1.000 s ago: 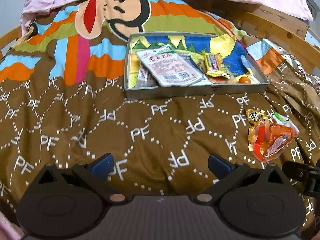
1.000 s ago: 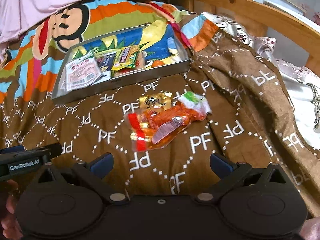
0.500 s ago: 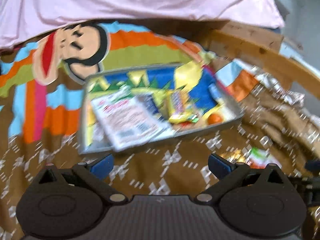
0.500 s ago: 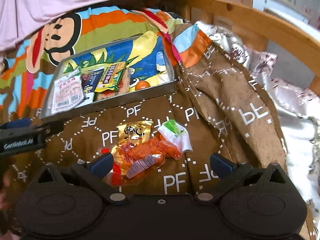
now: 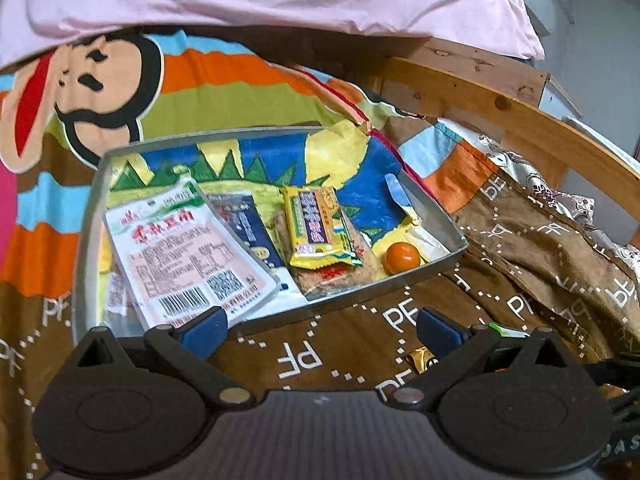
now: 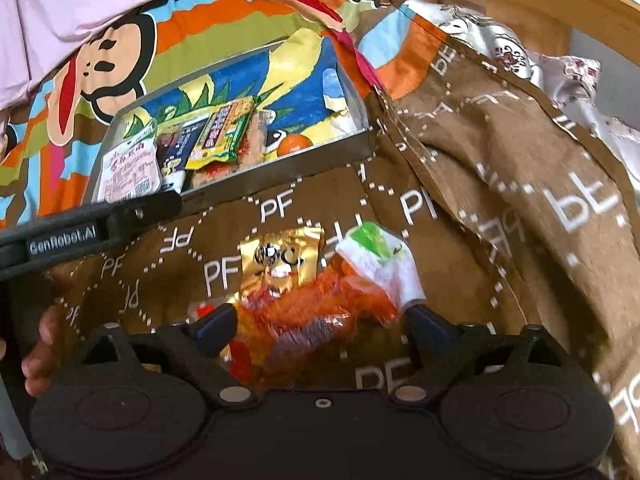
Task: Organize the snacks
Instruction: 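Close the left tool on the gold packet while the right tool grasps the sausage bag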
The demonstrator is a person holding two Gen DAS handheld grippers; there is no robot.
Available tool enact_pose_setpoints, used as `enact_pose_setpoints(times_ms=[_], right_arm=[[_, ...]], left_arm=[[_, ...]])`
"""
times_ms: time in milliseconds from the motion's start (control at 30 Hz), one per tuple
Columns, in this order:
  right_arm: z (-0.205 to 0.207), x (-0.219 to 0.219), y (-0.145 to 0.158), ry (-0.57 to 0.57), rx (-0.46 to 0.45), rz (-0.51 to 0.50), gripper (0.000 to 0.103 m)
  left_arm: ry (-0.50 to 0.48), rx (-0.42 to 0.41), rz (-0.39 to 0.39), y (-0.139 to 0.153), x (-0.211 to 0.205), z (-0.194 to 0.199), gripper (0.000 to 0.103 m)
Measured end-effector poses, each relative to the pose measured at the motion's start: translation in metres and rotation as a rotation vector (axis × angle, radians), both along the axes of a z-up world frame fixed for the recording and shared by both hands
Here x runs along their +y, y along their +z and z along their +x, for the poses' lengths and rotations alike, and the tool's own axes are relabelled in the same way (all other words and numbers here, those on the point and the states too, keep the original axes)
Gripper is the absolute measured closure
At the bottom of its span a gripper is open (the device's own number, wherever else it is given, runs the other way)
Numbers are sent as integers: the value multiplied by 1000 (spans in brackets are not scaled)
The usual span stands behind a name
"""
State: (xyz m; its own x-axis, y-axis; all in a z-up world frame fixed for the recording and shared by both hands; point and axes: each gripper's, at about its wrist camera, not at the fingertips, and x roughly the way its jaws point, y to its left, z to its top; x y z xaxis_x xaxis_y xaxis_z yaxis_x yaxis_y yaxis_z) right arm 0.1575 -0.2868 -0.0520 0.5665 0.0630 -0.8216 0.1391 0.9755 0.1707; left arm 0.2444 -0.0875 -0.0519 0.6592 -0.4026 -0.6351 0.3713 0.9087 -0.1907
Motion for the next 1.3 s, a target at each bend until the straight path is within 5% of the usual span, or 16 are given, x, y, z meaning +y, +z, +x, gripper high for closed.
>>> enact_pose_setpoints(times_ms=[167,300,467,633,767,1033,1300], right_arm=[[11,-3,-9,-25,11,54,17],[9,-5,-2,-38,-4,20,46],[6,-14,-1,-57,-3,66,49],[4,-12,11,-27,-39,-72,57],[1,-12,20,38,-80,-259,57],[4,-31,19,-11,-36,-224,55],[2,-30,19,-18,-24,-219,52]], left_arm=[[12,35,-16,-10,4,1,1],[20,43,-25,-13,7,-2,1],[19,58,-42,-12,8,-4,1],[-18,65,-50,-12,5,-8,1],[-82,72,-77,-12,-2,-12,1],[-260,59,1,-27,-35,-26,1],[-282,40,88,-40,-70,-19,8]])
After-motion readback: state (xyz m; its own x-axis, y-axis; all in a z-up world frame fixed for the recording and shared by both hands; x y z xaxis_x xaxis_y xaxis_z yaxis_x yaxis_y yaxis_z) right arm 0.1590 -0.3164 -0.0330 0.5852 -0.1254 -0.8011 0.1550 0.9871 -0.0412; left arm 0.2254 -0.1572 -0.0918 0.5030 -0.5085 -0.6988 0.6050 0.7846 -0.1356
